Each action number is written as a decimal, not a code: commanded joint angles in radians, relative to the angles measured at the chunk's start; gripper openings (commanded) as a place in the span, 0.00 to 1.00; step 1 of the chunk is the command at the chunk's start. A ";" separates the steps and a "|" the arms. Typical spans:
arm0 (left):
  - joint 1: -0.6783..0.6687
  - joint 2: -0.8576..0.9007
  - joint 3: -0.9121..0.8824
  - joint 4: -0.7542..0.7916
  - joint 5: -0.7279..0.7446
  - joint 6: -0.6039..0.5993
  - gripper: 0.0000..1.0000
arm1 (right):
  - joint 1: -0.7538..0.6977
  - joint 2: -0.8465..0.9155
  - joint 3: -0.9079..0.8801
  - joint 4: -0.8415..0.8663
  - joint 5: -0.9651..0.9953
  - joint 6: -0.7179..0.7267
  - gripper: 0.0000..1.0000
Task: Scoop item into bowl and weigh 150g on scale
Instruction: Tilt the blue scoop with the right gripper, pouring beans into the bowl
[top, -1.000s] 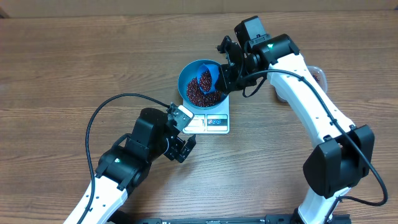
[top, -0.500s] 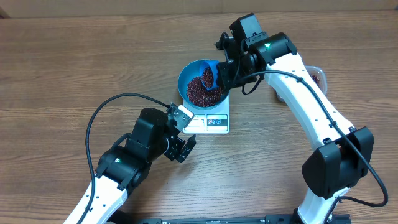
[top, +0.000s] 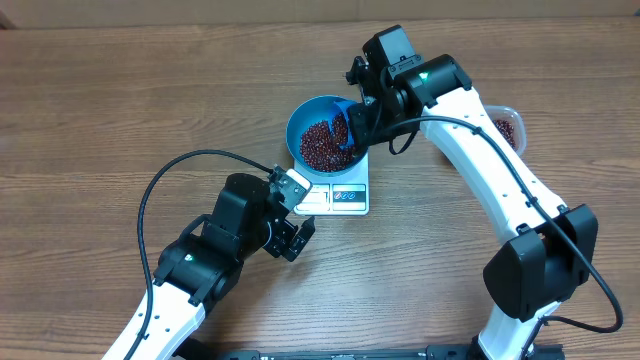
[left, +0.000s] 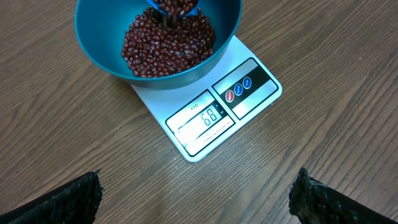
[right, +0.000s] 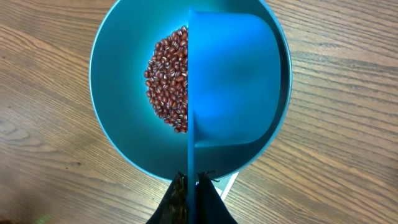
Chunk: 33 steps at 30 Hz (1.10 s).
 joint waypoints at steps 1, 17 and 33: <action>-0.007 0.007 -0.006 0.001 -0.004 -0.010 1.00 | 0.016 -0.042 0.039 0.006 0.040 0.004 0.04; -0.007 0.008 -0.006 0.001 -0.004 -0.010 1.00 | 0.090 -0.042 0.039 0.012 0.153 0.004 0.04; -0.007 0.009 -0.006 0.001 -0.004 -0.010 1.00 | 0.161 -0.042 0.039 0.026 0.299 0.004 0.04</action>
